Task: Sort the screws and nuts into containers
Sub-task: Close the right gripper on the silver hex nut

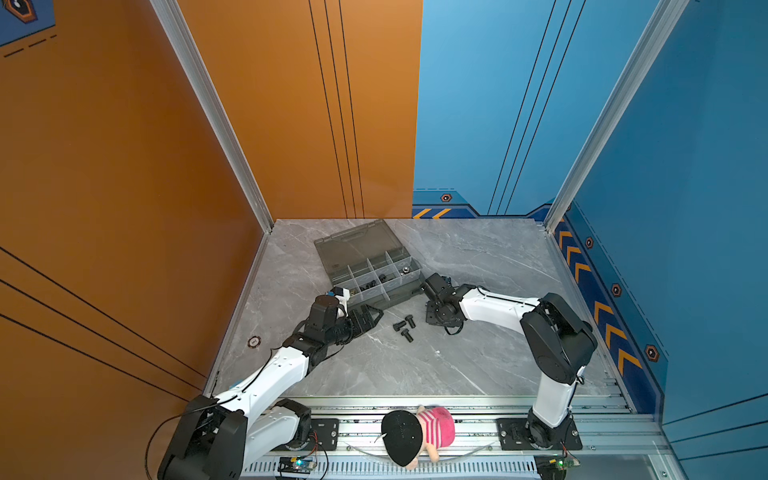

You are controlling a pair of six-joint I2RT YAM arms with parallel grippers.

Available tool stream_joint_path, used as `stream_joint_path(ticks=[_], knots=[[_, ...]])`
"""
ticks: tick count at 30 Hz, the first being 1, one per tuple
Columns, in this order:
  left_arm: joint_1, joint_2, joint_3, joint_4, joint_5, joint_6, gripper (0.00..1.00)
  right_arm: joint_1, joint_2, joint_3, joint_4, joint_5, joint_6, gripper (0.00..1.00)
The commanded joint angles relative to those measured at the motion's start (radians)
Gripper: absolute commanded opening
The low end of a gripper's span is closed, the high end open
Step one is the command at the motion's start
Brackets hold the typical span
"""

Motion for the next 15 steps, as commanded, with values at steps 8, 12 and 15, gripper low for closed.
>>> stream_joint_path(ticks=[8,12,15], knots=[[0.003,-0.033,-0.012,-0.010,0.011,-0.001,0.98,0.006,0.008,-0.004,-0.028,-0.015,-0.068,0.03],[0.005,-0.034,-0.012,-0.012,0.010,-0.001,0.98,0.007,-0.037,0.012,-0.032,-0.032,-0.127,0.00],[0.007,-0.032,-0.012,-0.011,0.009,-0.001,0.98,0.011,-0.076,0.033,-0.054,-0.018,-0.172,0.00]])
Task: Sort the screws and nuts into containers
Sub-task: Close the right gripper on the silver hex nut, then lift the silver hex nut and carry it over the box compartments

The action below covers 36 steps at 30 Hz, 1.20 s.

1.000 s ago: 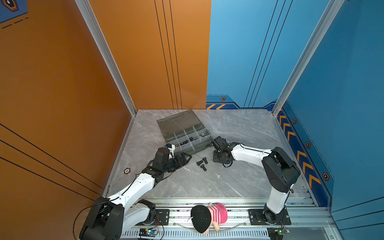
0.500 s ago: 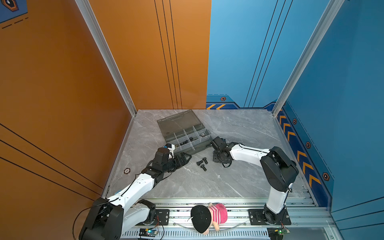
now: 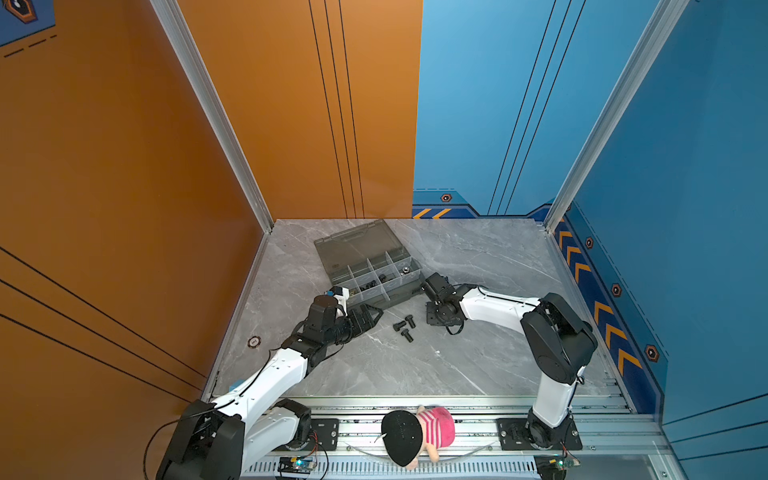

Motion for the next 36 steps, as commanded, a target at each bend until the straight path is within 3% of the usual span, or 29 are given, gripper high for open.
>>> stream_joint_path(ticks=[1,9,19,28,36], knots=[[0.006,-0.010,-0.012,-0.009,0.010,-0.001,0.98,0.010,-0.078,0.035,-0.048,-0.006,-0.081,0.00],[0.007,-0.008,-0.009,-0.007,0.015,-0.002,0.98,-0.014,-0.126,0.151,-0.056,-0.052,-0.228,0.00],[0.008,-0.017,-0.007,-0.017,0.013,-0.001,0.98,-0.044,0.034,0.501,-0.112,-0.046,-0.397,0.00],[0.008,-0.025,-0.006,-0.032,0.010,0.001,0.98,-0.090,0.255,0.771,-0.101,-0.063,-0.419,0.00],[0.014,-0.039,-0.010,-0.041,0.006,0.001,0.98,-0.116,0.413,0.867,-0.090,-0.120,-0.380,0.00]])
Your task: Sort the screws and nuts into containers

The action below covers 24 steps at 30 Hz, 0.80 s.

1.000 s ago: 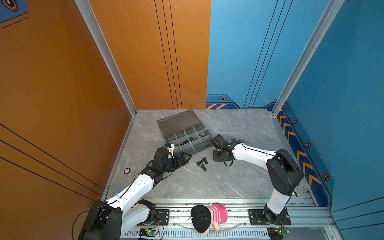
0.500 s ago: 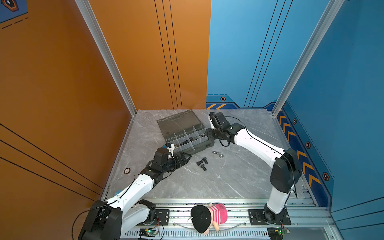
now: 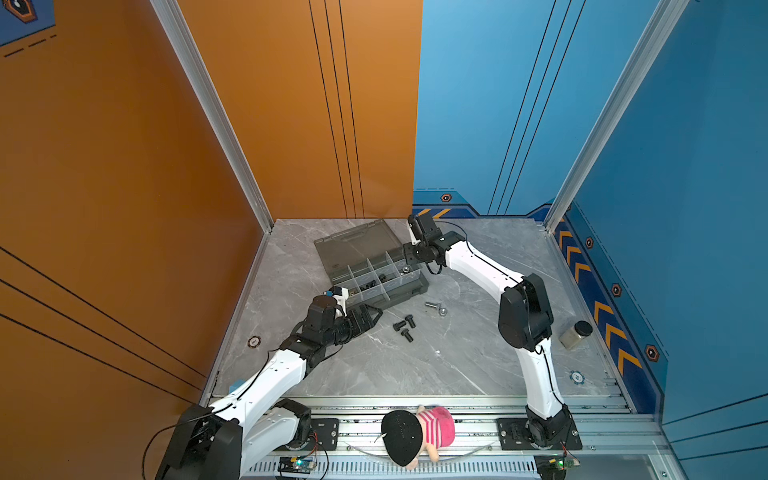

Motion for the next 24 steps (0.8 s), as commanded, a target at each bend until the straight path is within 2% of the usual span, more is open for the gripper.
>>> stream_joint_path(ticks=[1,8,24], knots=[[0.007,-0.016,-0.011,-0.021,0.006,-0.001,0.98,-0.007,0.040,0.043,-0.009,-0.043,0.021,0.00],[0.008,-0.014,-0.011,-0.020,0.007,0.000,0.98,-0.008,0.091,0.052,-0.015,-0.072,0.037,0.02],[0.009,-0.005,-0.013,-0.008,0.015,0.001,0.98,-0.013,0.101,0.055,-0.051,-0.100,0.048,0.34]])
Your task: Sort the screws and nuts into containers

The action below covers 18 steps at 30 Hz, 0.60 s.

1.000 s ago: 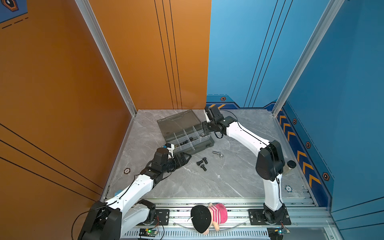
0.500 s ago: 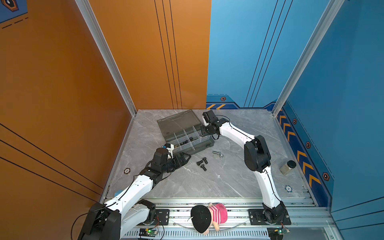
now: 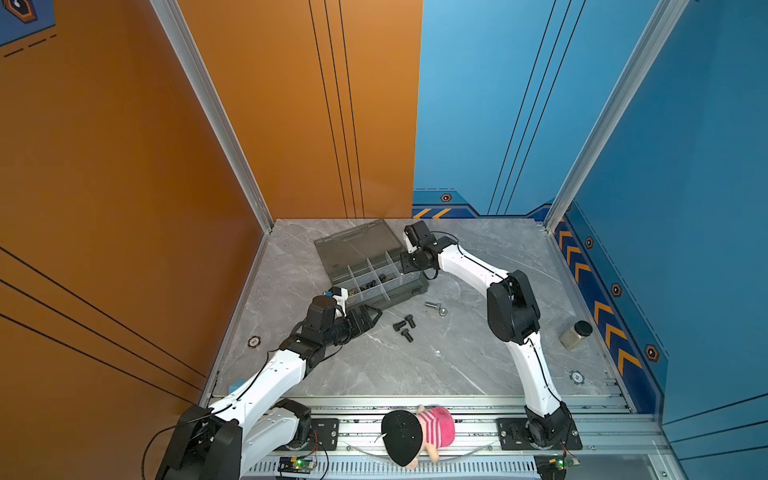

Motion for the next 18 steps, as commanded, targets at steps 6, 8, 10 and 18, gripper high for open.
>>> stream_joint_path(ticks=[6,8,10,18], knots=[[0.011,-0.016,-0.025,0.007,0.018,0.000,0.98,-0.009,-0.024,0.030,-0.063,-0.026,0.012,0.41],[0.013,-0.025,-0.029,0.004,0.018,0.000,0.98,-0.010,-0.049,0.024,-0.083,-0.036,-0.009,0.41],[0.013,-0.035,-0.031,0.001,0.016,0.000,0.98,-0.012,-0.086,-0.007,-0.092,-0.033,-0.032,0.42],[0.023,-0.053,-0.039,-0.007,0.020,0.002,0.98,-0.020,-0.299,-0.219,-0.158,-0.007,-0.134,0.45]])
